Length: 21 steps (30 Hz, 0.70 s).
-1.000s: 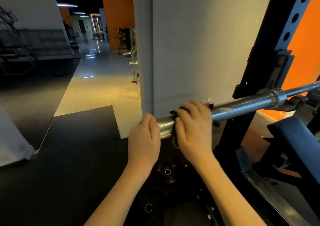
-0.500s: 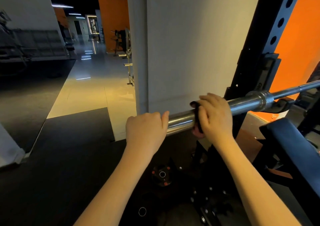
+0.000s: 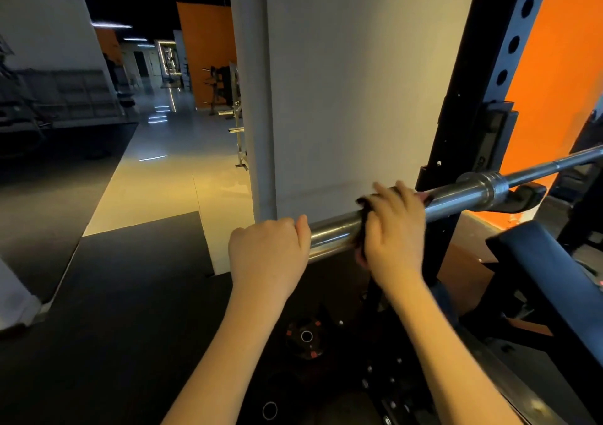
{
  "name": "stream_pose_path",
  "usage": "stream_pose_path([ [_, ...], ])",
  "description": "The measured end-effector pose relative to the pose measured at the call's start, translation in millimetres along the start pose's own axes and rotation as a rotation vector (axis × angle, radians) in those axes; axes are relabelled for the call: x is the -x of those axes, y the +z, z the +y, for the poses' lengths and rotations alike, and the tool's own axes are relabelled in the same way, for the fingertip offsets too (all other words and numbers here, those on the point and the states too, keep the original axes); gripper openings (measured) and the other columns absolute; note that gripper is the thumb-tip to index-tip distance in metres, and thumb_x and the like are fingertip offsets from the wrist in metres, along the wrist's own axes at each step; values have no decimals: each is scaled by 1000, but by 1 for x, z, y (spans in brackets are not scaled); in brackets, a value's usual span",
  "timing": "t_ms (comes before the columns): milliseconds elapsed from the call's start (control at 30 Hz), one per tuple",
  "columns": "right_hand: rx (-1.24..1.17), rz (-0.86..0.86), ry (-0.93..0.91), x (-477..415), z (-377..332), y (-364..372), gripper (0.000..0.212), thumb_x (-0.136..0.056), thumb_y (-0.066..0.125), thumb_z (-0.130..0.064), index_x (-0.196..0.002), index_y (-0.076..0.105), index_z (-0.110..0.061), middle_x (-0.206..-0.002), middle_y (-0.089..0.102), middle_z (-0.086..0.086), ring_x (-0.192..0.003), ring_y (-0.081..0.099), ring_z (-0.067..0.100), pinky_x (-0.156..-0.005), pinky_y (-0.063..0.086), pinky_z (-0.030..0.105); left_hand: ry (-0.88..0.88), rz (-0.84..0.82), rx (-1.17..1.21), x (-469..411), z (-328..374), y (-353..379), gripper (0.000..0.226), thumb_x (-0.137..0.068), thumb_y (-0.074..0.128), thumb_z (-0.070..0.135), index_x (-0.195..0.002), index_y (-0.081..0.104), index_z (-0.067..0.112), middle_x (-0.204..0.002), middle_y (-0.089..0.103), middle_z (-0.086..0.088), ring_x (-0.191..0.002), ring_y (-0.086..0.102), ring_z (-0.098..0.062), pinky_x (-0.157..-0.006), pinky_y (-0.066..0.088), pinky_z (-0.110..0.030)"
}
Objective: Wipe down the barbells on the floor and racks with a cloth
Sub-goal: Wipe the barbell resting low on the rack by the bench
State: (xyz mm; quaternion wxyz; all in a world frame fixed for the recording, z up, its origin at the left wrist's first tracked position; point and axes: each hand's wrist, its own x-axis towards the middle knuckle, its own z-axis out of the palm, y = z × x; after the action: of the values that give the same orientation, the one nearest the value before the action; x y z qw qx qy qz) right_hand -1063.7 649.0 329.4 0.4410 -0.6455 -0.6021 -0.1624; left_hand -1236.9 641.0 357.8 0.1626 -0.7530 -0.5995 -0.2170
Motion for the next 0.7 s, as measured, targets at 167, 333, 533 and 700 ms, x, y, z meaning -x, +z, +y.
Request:
stream_pose_path([
  [167, -90, -144, -90, -21, 38, -14, 50, -91, 32, -33, -117, 68, -10, -131, 60, 5, -133, 41, 29, -114, 25, 42, 6, 0, 32, 1, 0, -3, 51, -100, 8, 40, -75, 48, 22, -57, 47, 6, -49, 46, -11, -55, 36, -28],
  [333, -137, -31, 143, -37, 44, -6, 45, -88, 38, -29, -107, 73, -9, -121, 66, 6, -131, 42, 29, -114, 26, 42, 8, -14, 18, 2, 1, -7, 49, -102, 11, 41, -69, 41, 21, -55, 42, 5, -45, 36, -10, -57, 29, -28],
  [533, -177, -113, 167, -54, 77, -17, 52, -84, 41, -40, -110, 72, -7, -127, 63, 8, -130, 44, 32, -114, 26, 44, 9, -56, 50, -1, 0, -5, 54, -101, 10, 43, -70, 47, 20, -56, 48, 4, -46, 42, -11, -58, 32, -29],
  [700, -96, -78, 40, -24, 28, -4, 43, -89, 41, -40, -98, 75, -15, -115, 68, 0, -123, 49, 26, -111, 31, 45, 2, -24, 40, 1, 2, -4, 53, -101, 11, 42, -68, 46, 20, -55, 47, 4, -46, 42, -11, -59, 32, -30],
])
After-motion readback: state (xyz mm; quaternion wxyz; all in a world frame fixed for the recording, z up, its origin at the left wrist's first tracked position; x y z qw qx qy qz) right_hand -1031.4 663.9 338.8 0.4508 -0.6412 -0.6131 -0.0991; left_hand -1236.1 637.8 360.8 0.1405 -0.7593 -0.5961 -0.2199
